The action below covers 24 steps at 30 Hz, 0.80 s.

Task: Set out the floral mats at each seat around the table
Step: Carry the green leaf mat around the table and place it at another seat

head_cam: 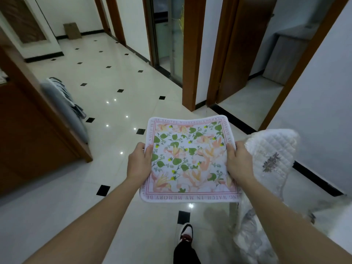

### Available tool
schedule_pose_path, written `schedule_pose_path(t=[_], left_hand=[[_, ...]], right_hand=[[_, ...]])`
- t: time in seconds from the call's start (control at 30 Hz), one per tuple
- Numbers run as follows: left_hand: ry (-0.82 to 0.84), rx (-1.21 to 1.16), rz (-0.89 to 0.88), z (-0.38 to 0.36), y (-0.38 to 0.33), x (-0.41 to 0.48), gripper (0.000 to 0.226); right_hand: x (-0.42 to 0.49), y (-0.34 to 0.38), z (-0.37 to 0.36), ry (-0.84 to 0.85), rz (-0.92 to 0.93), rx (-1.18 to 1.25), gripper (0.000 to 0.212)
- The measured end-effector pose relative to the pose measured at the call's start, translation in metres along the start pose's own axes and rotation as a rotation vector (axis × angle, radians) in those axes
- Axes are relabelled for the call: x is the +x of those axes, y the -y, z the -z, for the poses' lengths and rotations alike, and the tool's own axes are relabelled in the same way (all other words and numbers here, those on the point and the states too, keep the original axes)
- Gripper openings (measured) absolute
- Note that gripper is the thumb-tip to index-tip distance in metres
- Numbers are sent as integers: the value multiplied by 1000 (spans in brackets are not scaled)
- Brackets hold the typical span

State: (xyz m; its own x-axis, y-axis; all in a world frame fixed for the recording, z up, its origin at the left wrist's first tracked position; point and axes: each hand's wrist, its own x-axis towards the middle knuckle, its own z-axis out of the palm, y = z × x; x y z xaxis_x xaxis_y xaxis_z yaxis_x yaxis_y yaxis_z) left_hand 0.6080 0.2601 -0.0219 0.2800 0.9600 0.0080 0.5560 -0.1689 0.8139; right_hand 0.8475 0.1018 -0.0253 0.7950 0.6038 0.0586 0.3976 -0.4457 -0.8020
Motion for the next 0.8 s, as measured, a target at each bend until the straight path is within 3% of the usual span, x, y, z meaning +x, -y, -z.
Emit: schedule_pose_path(t=[0.47, 0.8], left_hand=[[79, 28, -4, -95, -65, 243, 31], [199, 15, -58, -177, -103, 361, 31]], right_hand=[[241, 8, -56, 1, -115, 45, 28], [351, -13, -58, -87, -217, 34, 29]])
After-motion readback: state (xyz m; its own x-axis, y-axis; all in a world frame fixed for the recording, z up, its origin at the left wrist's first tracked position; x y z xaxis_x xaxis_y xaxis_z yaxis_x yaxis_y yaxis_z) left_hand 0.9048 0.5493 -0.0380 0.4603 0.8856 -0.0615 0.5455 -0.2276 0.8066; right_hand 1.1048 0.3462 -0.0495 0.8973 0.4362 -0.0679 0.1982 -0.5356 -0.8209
